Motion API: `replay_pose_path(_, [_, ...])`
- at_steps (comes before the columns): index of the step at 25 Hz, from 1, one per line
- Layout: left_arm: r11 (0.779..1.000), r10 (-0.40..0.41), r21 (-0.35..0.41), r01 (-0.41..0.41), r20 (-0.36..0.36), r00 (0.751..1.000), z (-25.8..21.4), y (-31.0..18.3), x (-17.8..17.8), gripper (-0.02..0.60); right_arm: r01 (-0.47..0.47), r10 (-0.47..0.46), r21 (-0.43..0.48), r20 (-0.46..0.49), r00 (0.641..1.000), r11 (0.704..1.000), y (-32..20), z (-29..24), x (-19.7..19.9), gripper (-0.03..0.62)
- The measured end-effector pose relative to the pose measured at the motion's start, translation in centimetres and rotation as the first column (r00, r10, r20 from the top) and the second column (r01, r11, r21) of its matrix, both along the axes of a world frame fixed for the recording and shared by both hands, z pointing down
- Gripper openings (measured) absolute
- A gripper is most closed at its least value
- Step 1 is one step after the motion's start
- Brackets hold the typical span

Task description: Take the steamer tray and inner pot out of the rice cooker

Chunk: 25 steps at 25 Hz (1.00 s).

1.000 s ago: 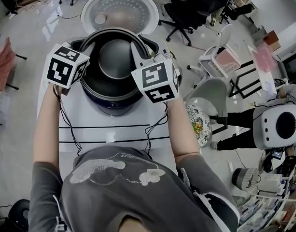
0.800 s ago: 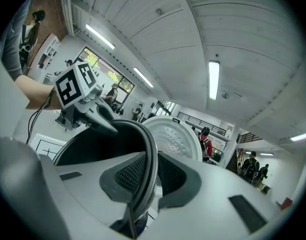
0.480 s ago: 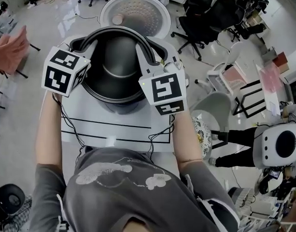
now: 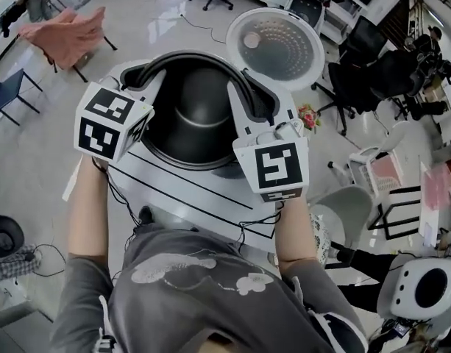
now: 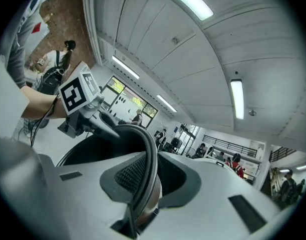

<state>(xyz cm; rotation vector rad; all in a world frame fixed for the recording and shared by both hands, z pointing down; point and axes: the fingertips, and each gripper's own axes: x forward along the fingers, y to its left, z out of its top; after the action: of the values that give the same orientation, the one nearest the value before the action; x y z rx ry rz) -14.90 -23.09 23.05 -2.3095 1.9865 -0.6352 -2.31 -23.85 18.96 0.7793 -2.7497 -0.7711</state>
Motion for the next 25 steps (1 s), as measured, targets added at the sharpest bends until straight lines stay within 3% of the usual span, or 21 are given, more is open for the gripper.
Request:
replay_pose_path(7, [0.982, -0.186, -0.028, 0.185, -0.020, 0.982, -0.4, 7.6, -7.2, 0.044, 0.190, -0.190, -0.033, 0.013, 0.982, 0.981, 5.3, -0.4, -7.6, 0.086])
replay_pose_path(13, [0.952, -0.290, -0.121, 0.282, -0.051, 0.956, 3.0, 12.4, -12.8, 0.046, 0.266, -0.270, -0.130, -0.012, 0.963, 0.955, 8.7, 3.3, -13.8, 0.087])
replay_pose_path(18, [0.925, -0.323, -0.232, 0.302, -0.059, 0.945, 7.9, 13.3, -16.0, 0.046, 0.284, -0.303, -0.243, -0.043, 0.952, 0.928, 8.6, 8.3, -17.3, 0.087])
replay_pose_path(25, [0.903, -0.309, -0.347, 0.252, -0.119, 0.943, 13.8, 12.9, -18.4, 0.046, 0.243, -0.295, -0.356, -0.100, 0.950, 0.903, 7.9, 13.6, -20.0, 0.087])
